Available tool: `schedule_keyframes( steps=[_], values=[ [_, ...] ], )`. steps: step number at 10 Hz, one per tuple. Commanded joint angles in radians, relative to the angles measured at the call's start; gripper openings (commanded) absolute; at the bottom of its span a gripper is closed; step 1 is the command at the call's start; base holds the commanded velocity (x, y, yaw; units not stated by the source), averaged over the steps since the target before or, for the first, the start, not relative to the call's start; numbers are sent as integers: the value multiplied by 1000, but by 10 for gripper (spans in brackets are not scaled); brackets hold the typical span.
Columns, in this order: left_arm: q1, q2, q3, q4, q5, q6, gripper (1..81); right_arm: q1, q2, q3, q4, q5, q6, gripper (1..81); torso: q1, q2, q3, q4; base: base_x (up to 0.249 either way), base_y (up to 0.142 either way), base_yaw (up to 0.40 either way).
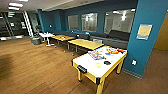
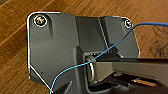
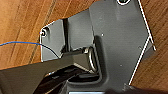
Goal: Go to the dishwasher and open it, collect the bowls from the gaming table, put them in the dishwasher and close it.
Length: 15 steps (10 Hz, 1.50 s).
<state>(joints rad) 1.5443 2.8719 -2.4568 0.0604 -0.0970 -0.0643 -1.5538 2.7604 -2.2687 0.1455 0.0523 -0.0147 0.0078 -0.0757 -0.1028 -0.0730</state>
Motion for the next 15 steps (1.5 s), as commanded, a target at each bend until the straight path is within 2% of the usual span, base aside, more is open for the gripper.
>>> schedule_keyframes(
  steps=[1,15],
  values=[
    [-43,-15,4,1,53,3,811,45,-9,12,-11,-60,-2,811,0,0,0,0,164,76,0],
    [-43,-12,-1,4,53,3,811,47,0,-8,-11,-60,-2,811,0,0,0,0,165,73,0]
  ],
)
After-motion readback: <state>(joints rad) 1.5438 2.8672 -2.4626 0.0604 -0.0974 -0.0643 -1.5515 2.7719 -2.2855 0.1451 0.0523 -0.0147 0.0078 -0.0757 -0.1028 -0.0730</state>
